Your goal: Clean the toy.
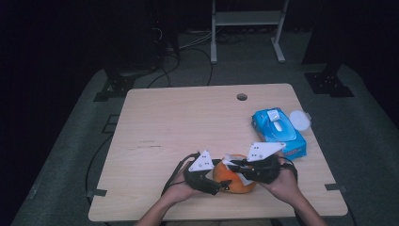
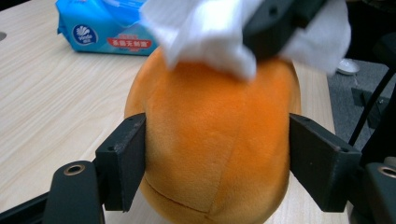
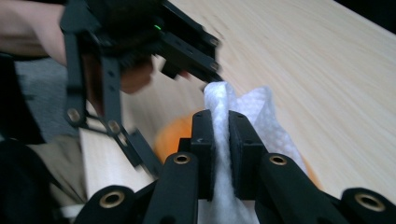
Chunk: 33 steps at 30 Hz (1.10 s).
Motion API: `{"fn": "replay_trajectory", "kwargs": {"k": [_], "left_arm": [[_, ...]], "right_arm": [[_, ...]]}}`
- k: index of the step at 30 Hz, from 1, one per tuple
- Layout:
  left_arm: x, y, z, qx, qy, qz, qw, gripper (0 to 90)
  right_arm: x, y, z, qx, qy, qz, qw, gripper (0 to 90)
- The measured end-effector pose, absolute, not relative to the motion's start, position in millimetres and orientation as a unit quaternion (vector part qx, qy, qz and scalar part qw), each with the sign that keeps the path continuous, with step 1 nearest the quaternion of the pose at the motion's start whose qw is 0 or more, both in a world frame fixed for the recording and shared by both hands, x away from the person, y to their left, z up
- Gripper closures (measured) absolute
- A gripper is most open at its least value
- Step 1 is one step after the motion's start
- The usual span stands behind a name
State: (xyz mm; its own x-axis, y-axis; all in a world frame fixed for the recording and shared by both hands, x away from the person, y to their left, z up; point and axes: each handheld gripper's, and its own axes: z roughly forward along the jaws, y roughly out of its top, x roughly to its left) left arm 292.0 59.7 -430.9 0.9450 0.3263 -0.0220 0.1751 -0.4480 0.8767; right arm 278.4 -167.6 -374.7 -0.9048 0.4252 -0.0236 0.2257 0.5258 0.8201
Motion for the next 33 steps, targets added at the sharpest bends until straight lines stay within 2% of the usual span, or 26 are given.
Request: {"fn": "replay_trajectory", "kwargs": {"k": [4, 9, 12, 17, 18, 20, 23, 26, 29, 33], "left_arm": [[291.1, 56.9, -429.4, 0.847, 0.146, 0.079, 0.506, 26.0], [283.0, 49.1, -426.2, 0.854, 0.124, 0.097, 0.496, 26.5], [285.9, 52.9, -427.8, 0.850, 0.126, 0.089, 0.504, 25.8], [297.1, 56.6, -437.0, 0.841, 0.159, 0.058, 0.515, 14.9], [297.1, 56.6, -437.0, 0.841, 0.159, 0.058, 0.515, 15.1], [296.7, 55.8, -440.2, 0.841, 0.156, 0.058, 0.516, 22.1], [291.6, 51.3, -433.4, 0.840, 0.142, 0.085, 0.517, 26.9], [283.0, 44.7, -426.3, 0.839, 0.120, 0.100, 0.522, 28.6], [279.6, 44.1, -426.6, 0.846, 0.106, 0.111, 0.511, 29.7], [284.6, 49.0, -434.0, 0.850, 0.116, 0.099, 0.504, 30.4]], "right_arm": [[280.0, -176.7, -373.0, 0.201, 0.865, 0.447, 0.111, 81.0], [273.4, -152.4, -377.1, 0.169, 0.876, 0.439, 0.101, 80.9], [273.0, -152.9, -375.0, 0.162, 0.881, 0.430, 0.109, 81.0], [279.2, -173.8, -373.2, 0.191, 0.874, 0.434, 0.109, 80.9], [279.2, -173.8, -373.2, 0.191, 0.874, 0.434, 0.109, 80.9], [281.8, -178.7, -372.5, 0.198, 0.871, 0.435, 0.111, 80.9], [277.1, -171.3, -372.1, 0.188, 0.873, 0.434, 0.120, 80.9], [272.2, -156.7, -373.1, 0.171, 0.877, 0.437, 0.104, 81.0], [268.5, -145.1, -376.1, 0.149, 0.888, 0.421, 0.111, 81.0], [273.7, -161.2, -373.1, 0.172, 0.881, 0.426, 0.115, 81.0]]}}
